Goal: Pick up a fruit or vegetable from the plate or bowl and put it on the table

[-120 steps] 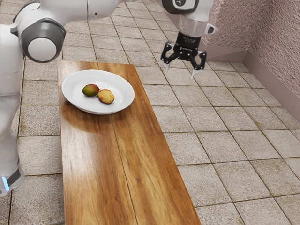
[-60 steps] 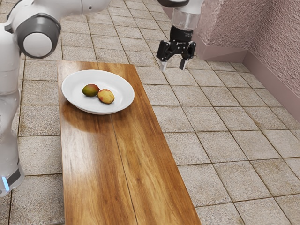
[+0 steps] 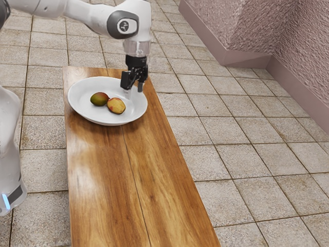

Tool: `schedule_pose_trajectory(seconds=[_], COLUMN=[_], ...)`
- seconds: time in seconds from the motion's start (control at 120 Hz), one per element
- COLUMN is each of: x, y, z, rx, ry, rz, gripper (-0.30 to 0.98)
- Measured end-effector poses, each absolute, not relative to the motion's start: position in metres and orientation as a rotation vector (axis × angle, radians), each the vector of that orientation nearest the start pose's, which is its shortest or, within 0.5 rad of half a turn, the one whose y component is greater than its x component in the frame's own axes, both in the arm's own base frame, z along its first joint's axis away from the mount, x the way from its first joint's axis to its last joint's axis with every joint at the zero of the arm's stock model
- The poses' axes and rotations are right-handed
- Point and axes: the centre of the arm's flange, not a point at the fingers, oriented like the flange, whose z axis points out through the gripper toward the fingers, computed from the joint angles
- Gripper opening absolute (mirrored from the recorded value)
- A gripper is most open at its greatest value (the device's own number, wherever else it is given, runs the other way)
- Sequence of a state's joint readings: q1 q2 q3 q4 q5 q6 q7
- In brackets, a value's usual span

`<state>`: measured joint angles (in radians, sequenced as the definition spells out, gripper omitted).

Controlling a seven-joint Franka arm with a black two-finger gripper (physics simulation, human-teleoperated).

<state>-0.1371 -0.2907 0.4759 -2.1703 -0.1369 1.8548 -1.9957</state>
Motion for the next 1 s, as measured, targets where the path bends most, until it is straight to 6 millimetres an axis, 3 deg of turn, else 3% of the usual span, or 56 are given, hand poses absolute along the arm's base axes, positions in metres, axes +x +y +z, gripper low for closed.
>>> schedule_pose_trajectory(seconds=[0.15, 0.283, 0.417, 0.633, 1.0], x=[0.406, 0.377, 0.365, 0.368, 0.391], y=[0.190, 0.167, 0.182, 0.195, 0.200], z=[0.498, 0.501, 0.497, 0.480, 0.455], rx=[1.000, 1.014, 0.948, 0.928, 0.959], ry=[2.767, 2.742, 2.767, 2.804, 2.847], rz=[-0.306, -0.265, -0.248, -0.262, -0.271], gripper=[0.69, 0.69, 0.69, 0.69, 0.69])
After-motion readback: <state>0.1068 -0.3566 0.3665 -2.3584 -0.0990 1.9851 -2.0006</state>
